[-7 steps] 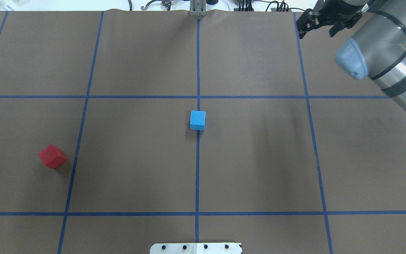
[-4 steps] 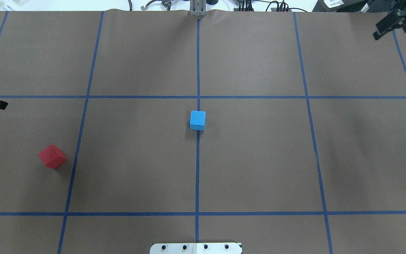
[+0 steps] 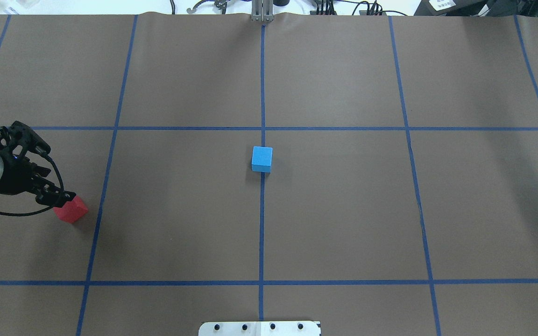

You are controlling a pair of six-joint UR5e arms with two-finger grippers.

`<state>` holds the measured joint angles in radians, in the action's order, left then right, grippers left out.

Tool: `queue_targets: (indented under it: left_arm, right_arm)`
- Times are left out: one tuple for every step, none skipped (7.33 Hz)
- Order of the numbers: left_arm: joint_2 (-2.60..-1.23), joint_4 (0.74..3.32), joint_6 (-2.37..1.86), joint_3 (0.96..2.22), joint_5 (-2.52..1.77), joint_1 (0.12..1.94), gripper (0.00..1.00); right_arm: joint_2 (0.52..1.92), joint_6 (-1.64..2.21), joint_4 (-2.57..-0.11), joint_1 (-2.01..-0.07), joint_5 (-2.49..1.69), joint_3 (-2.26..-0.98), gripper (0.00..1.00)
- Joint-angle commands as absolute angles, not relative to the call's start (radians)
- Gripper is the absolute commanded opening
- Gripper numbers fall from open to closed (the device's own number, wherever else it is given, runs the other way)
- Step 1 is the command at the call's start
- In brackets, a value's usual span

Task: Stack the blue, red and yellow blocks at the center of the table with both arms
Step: 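Lower the left gripper onto the red cube and close it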

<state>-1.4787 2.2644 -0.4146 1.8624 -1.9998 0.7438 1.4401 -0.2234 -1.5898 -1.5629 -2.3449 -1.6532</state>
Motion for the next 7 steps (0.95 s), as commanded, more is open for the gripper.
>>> queue_targets:
  left_arm:
    - [-1.476,2.266,-0.422,1.853,-1.976,0.669,1.0]
    - [-1.476,2.266,-0.422,1.847,-1.976,0.649,1.0]
    - [-1.48,2.266,-0.419,1.821,-1.976,0.638,0.99]
    - [-1.482,2.266,-0.414,1.813,-1.976,0.634,0.86]
    - [-1.479,2.267,-0.413,1.813,-1.976,0.634,0.45]
    - [-1.482,2.267,-0.413,1.816,-1.976,0.637,0.0]
    - [-1.486,2.267,-0.417,1.836,-1.985,0.638,0.0]
  right_arm:
    - [1.459,-0.244,-1.586,-1.578,-2.352,-1.652,1.0]
    - [1.459,-0.244,-1.586,-1.578,-2.35,-1.652,1.0]
    - [1.459,-0.244,-1.586,-1.578,-2.35,-1.648,1.0]
    - [1.46,-0.244,-1.586,-1.578,-2.35,-1.651,1.0]
    - [1.462,-0.244,-1.586,-1.578,-2.35,-1.651,1.0]
    - [1.462,-0.244,-1.586,-1.578,-2.349,-1.649,1.0]
    - [1.462,-0.244,-1.586,-1.578,-2.347,-1.648,1.0]
